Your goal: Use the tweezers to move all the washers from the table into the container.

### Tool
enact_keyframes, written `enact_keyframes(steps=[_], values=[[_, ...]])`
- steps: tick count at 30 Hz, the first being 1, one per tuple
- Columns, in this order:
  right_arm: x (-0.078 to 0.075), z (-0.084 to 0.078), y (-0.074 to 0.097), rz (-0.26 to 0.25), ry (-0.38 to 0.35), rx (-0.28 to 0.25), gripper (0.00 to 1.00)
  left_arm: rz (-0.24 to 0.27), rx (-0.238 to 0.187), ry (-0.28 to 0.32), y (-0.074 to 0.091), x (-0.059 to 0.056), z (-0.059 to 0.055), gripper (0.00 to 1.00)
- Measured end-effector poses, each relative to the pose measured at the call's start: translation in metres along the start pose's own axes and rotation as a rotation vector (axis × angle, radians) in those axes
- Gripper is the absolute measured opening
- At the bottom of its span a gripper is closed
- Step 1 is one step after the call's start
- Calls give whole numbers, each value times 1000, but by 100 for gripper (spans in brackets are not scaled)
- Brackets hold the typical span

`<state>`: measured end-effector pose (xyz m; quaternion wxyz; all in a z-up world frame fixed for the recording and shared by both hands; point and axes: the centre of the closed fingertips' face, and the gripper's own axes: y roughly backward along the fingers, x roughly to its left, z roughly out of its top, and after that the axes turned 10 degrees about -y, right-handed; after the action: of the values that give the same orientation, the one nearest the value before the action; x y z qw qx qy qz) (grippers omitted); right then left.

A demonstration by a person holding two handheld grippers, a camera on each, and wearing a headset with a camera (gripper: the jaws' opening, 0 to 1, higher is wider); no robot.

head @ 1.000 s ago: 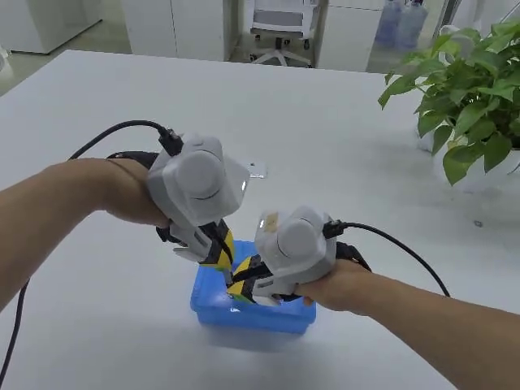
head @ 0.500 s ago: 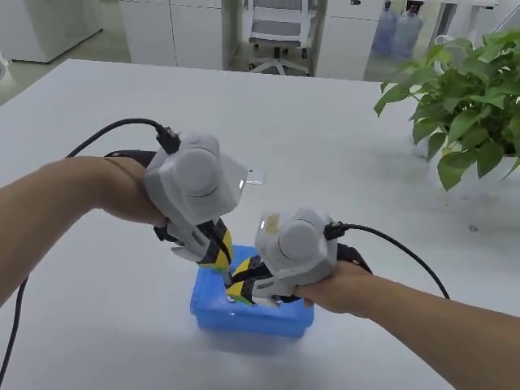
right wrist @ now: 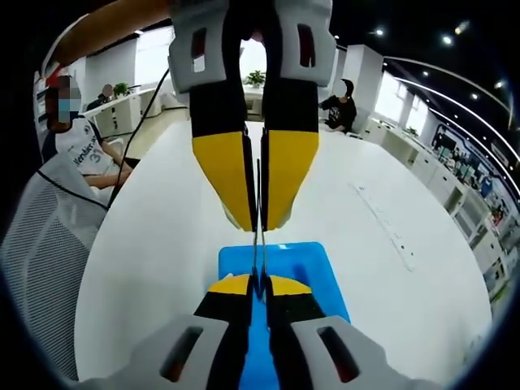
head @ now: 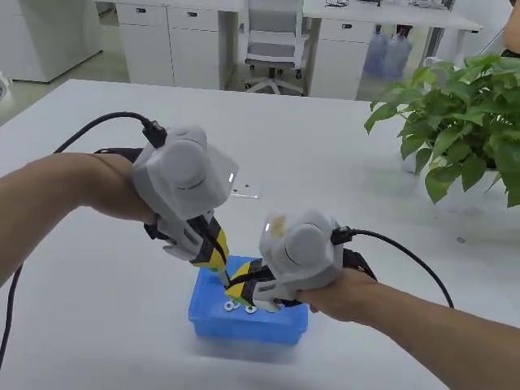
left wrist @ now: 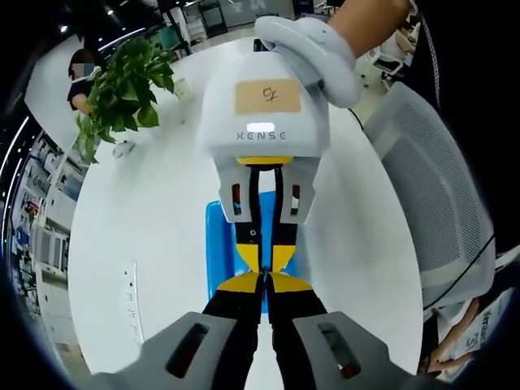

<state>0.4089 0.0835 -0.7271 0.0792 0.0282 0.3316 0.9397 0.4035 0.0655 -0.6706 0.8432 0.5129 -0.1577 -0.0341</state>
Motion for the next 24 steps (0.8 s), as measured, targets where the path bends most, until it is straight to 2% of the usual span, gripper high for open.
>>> enact_keyframes(steps=[6,11,15,21,24], values=[[8,2,9,-5,23,-4,6,5,-17,-7,7,-7,8,6],[16,0,15,-5,34,18,5,4,-16,-28,7,-16,14,6],[24,-4,20,-5,61,49,4,5,-20,-44,3,-24,15,6],[37,-16,22,-1,118,123,4,-1,-13,-70,-6,-42,17,7],[42,-18,23,2,118,129,4,-4,-15,-69,-9,-47,16,7]])
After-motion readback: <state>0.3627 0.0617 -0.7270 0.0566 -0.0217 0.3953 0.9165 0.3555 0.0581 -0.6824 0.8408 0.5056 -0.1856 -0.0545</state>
